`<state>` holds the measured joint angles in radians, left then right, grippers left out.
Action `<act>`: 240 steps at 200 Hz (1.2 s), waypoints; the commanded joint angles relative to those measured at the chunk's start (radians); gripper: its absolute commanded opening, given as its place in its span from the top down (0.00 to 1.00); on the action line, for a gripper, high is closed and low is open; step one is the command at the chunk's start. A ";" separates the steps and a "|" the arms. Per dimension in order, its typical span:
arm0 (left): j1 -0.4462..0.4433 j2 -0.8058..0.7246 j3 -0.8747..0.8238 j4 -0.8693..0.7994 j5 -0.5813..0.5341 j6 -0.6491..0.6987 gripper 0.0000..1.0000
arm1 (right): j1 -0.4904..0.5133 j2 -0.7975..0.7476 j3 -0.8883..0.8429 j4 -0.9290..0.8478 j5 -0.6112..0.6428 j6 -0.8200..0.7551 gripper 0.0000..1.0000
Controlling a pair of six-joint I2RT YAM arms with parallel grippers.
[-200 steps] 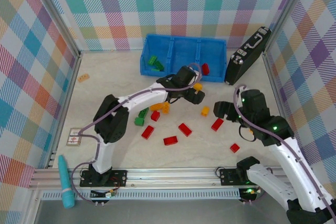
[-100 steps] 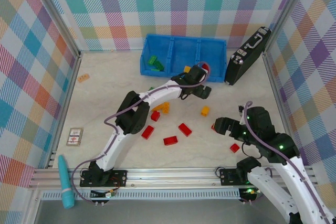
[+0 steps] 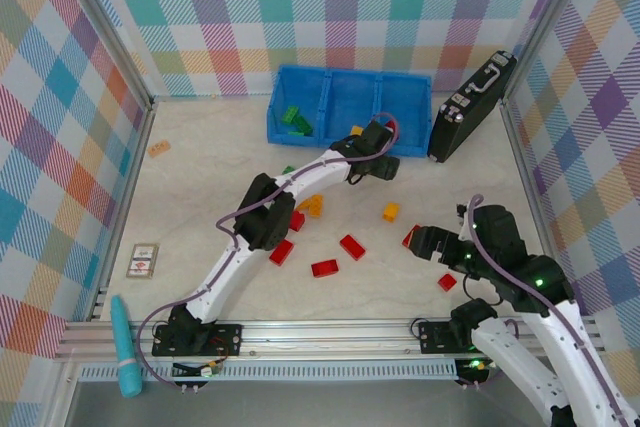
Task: Sort the legos into containers by color
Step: Pick up the lego from the top-center of the table, then place the lego in the container.
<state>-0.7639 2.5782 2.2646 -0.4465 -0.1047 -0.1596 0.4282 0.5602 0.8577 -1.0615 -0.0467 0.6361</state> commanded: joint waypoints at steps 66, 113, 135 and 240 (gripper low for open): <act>0.011 0.021 0.035 -0.079 0.066 -0.028 0.55 | -0.002 0.077 0.020 0.053 -0.007 -0.058 0.01; 0.012 -0.137 -0.092 -0.068 0.048 -0.002 0.63 | -0.001 0.119 0.026 0.080 -0.019 -0.103 0.01; 0.014 -0.223 -0.104 -0.074 0.005 0.027 0.64 | -0.002 0.129 0.024 0.088 -0.019 -0.117 0.01; 0.127 -0.137 0.158 -0.048 -0.144 0.064 0.65 | -0.002 0.121 -0.010 0.155 -0.079 -0.083 0.01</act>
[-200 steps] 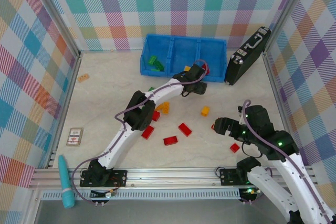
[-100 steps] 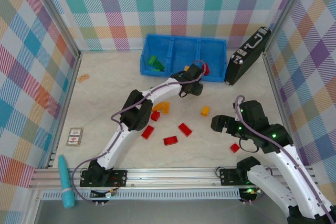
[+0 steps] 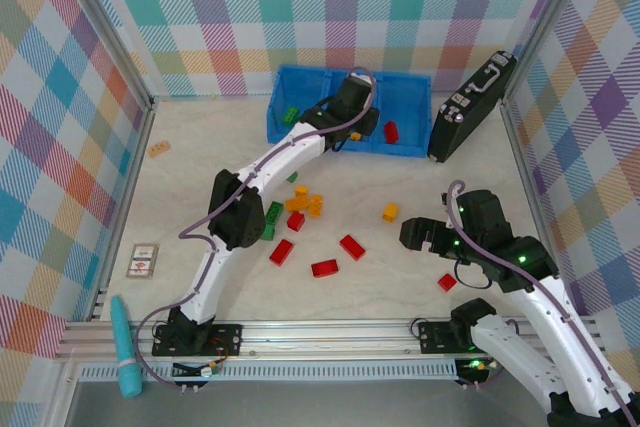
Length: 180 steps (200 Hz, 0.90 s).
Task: Sort the legos into containers by color
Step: Place the lego in the container.
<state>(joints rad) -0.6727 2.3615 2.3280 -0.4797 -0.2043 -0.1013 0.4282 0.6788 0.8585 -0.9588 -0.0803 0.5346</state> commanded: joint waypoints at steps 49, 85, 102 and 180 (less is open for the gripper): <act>0.087 0.181 0.152 0.027 -0.003 -0.044 0.64 | -0.002 0.005 -0.018 0.095 -0.064 0.035 0.01; 0.099 0.224 0.171 0.047 0.026 -0.064 0.57 | -0.002 -0.007 -0.037 0.113 -0.078 0.041 0.01; 0.099 0.236 0.179 0.039 0.037 -0.076 0.52 | -0.002 -0.013 -0.047 0.118 -0.082 0.044 0.01; 0.086 0.117 0.066 0.026 0.096 -0.046 0.35 | -0.002 -0.030 -0.047 0.114 -0.066 0.020 0.01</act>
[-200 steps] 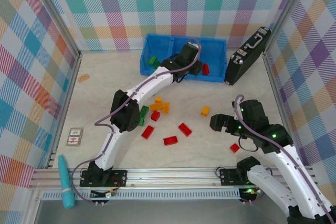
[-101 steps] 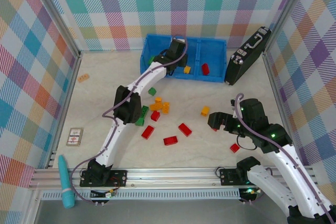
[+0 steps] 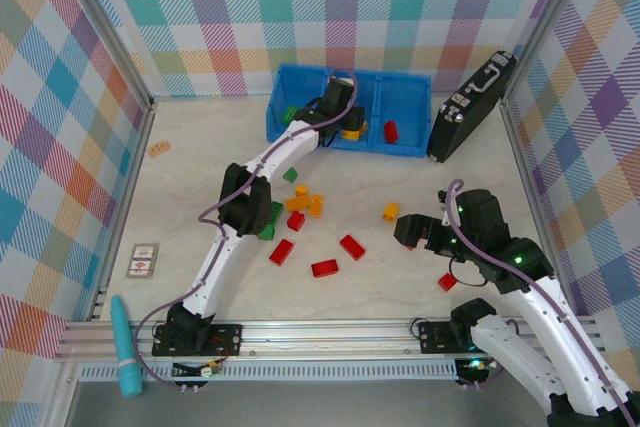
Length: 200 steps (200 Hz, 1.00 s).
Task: Sort the legos into containers by color
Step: Place the lego in the container, then pick up the lego from the center of the table.
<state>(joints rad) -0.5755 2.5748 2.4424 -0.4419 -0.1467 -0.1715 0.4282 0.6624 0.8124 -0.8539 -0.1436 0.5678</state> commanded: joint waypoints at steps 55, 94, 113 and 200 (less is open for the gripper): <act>-0.146 -0.260 -0.057 -0.320 -0.051 0.102 0.33 | -0.002 0.017 0.061 -0.019 0.065 -0.095 0.01; -0.250 -0.412 -0.360 -0.310 0.041 0.001 0.30 | -0.002 0.042 0.133 -0.035 0.114 -0.163 0.01; -0.315 -0.437 -0.423 -0.308 0.047 -0.022 0.28 | -0.002 0.057 0.160 -0.039 0.131 -0.194 0.01; -0.408 -0.345 -0.456 -0.262 0.090 -0.098 0.24 | -0.002 0.071 0.217 -0.045 0.152 -0.231 0.01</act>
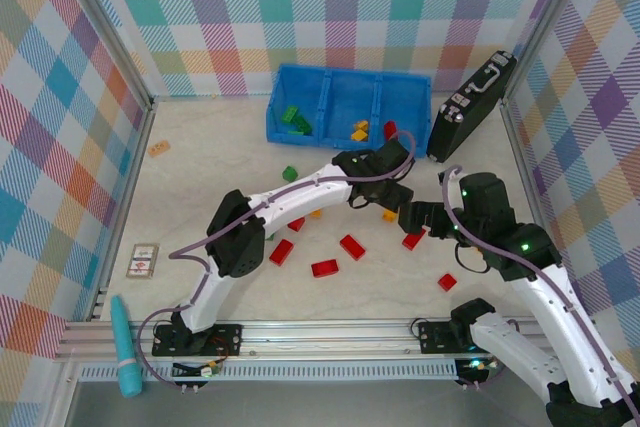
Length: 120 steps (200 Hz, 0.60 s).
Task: Sort the legos into containers by color
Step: Pick up the lego from the center of the table.
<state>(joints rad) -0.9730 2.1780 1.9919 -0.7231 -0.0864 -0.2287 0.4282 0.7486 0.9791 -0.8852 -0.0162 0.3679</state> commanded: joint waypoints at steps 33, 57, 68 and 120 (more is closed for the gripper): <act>-0.015 0.108 -0.020 0.059 0.051 -0.053 0.23 | -0.002 -0.024 0.058 -0.024 0.042 -0.041 0.01; -0.016 0.128 -0.029 0.093 0.065 -0.061 0.23 | -0.002 -0.034 0.042 -0.043 0.046 -0.042 0.01; -0.016 0.139 -0.028 0.104 0.074 -0.067 0.22 | -0.002 -0.038 0.034 -0.050 0.045 -0.043 0.01; -0.016 0.205 0.001 0.108 0.103 -0.087 0.28 | -0.003 -0.053 0.009 -0.053 0.046 -0.035 0.01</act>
<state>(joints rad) -0.9798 2.3535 1.9678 -0.6212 -0.0090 -0.2916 0.4282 0.7109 1.0061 -0.9249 0.0189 0.3492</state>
